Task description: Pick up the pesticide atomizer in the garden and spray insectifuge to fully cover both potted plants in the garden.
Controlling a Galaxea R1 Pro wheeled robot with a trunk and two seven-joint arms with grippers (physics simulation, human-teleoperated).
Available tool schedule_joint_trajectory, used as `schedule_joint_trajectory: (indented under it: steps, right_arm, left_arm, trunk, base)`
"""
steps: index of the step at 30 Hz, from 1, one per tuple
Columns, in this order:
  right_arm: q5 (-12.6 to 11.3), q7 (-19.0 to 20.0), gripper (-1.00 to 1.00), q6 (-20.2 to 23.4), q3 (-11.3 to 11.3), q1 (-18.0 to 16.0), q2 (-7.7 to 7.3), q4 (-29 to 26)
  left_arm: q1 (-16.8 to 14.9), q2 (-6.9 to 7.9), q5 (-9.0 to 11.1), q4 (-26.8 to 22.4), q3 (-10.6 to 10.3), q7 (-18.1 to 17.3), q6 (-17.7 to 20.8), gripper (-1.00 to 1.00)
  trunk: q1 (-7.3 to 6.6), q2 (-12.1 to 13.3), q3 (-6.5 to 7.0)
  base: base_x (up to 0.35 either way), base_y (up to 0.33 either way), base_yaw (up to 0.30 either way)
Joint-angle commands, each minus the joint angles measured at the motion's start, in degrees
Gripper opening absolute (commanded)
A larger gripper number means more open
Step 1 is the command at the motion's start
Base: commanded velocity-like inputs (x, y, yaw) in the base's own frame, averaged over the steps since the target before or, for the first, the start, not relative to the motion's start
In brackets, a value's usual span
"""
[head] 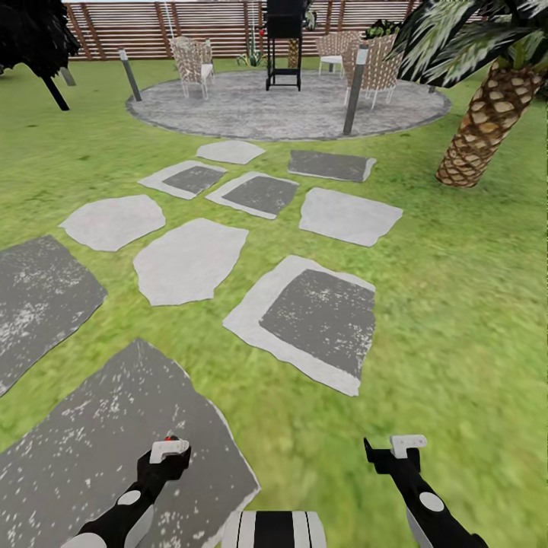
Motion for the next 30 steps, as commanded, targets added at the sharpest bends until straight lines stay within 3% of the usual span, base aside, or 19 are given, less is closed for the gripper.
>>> schedule_joint_trajectory:
  steps: [1, 30]
  right_arm:
    - [0.00, 0.05, 1.00, -0.18, 0.03, -0.01, -0.03, 0.04]
    - [0.00, 0.05, 1.00, -0.18, 0.03, -0.03, -0.05, 0.04]
  left_arm:
    - [-0.03, 0.00, 0.33, 0.05, -0.06, -0.08, -0.15, 1.00]
    - [-0.03, 0.08, 0.35, -0.10, -0.06, -0.15, -0.21, 1.00]
  trunk:
    - [-0.01, -0.01, -0.02]
    - [-0.01, -0.01, -0.02]
  base:
    - [0.063, 0.000, -0.019]
    - [0.016, 0.017, -0.001]
